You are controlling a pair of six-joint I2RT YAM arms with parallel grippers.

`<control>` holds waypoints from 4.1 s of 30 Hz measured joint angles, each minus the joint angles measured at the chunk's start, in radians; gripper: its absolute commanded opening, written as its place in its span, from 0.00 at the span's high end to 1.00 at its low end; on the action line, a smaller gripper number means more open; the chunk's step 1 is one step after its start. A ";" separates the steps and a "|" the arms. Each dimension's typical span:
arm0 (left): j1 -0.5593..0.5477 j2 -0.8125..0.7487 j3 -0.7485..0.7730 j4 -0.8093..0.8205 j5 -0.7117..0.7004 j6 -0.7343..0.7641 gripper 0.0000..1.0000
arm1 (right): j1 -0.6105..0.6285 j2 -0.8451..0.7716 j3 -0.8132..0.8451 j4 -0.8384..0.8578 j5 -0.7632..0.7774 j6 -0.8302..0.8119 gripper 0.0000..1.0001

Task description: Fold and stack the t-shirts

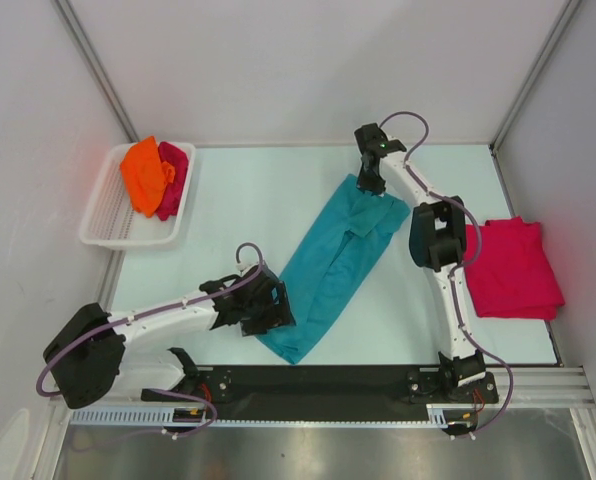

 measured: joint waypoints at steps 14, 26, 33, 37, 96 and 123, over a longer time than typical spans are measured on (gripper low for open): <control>-0.002 -0.013 0.018 -0.111 -0.074 0.011 0.15 | 0.010 -0.066 -0.197 0.039 0.013 0.007 0.67; -0.002 -0.043 0.053 -0.189 -0.089 0.039 0.15 | -0.007 0.118 0.115 -0.058 0.009 0.000 0.66; -0.002 -0.042 0.070 -0.235 -0.089 0.061 0.14 | -0.032 0.190 0.240 -0.064 -0.023 0.001 0.65; -0.002 -0.030 0.093 -0.257 -0.089 0.078 0.14 | -0.044 0.192 0.240 -0.038 -0.063 0.001 0.64; 0.151 0.056 0.054 -0.128 -0.148 0.174 0.13 | 0.156 -0.353 -0.577 0.233 -0.224 -0.080 0.60; 0.175 0.042 0.044 -0.126 -0.148 0.191 0.13 | 0.194 -0.302 -0.544 0.216 -0.184 -0.047 0.61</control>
